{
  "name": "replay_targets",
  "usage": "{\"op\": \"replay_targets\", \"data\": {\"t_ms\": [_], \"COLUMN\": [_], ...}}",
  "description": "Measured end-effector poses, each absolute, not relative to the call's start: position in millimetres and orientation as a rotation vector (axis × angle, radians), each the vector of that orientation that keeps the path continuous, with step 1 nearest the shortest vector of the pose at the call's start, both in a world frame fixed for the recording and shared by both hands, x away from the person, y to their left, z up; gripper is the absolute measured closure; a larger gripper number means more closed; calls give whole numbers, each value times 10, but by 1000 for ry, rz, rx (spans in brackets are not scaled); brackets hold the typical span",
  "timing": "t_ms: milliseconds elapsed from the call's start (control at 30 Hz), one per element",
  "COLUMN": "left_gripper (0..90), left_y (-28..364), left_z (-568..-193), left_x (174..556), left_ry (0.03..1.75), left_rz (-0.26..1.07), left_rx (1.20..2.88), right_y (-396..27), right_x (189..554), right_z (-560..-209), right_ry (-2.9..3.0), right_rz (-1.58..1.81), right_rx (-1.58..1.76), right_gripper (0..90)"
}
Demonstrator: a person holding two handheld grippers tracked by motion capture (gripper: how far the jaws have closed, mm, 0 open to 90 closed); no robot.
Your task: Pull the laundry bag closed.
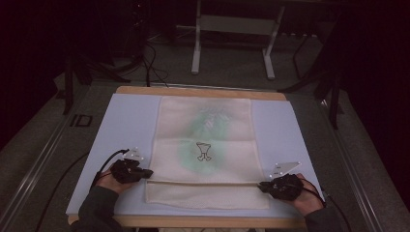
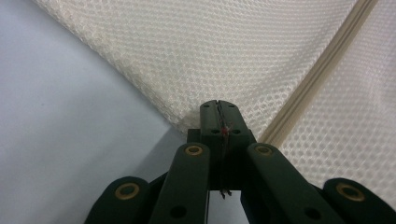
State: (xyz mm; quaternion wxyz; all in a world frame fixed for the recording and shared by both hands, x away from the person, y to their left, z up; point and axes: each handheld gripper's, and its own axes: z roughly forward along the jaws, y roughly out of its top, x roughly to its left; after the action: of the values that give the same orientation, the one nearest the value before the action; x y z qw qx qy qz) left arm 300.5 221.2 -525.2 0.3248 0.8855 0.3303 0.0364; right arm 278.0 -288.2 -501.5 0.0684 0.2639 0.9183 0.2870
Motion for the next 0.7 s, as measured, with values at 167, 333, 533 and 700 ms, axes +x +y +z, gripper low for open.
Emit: {"op": "replay_targets", "data": {"t_ms": [167,333,533,700], "left_gripper": [898,887,855,825], "left_y": [2222,2231,2243,2301], "left_z": [-5261,-5258,-5243,-5218], "left_x": [3004,3005,2998,2998], "left_ry": [884,879,872,903], "left_rz": [82,71,66,115], "left_rx": [2299,2291,2271,2227], "right_y": [-2895,-2916,-2973,-3049], "right_x": [2786,2781,2813,2876], "right_z": [-5019,-4990,-5000,-5064], "right_ry": [2752,2706,2626,2503], "right_rz": [909,990,1009,977], "right_rx": [810,834,904,1030], "right_gripper": [680,611,565,527]}}
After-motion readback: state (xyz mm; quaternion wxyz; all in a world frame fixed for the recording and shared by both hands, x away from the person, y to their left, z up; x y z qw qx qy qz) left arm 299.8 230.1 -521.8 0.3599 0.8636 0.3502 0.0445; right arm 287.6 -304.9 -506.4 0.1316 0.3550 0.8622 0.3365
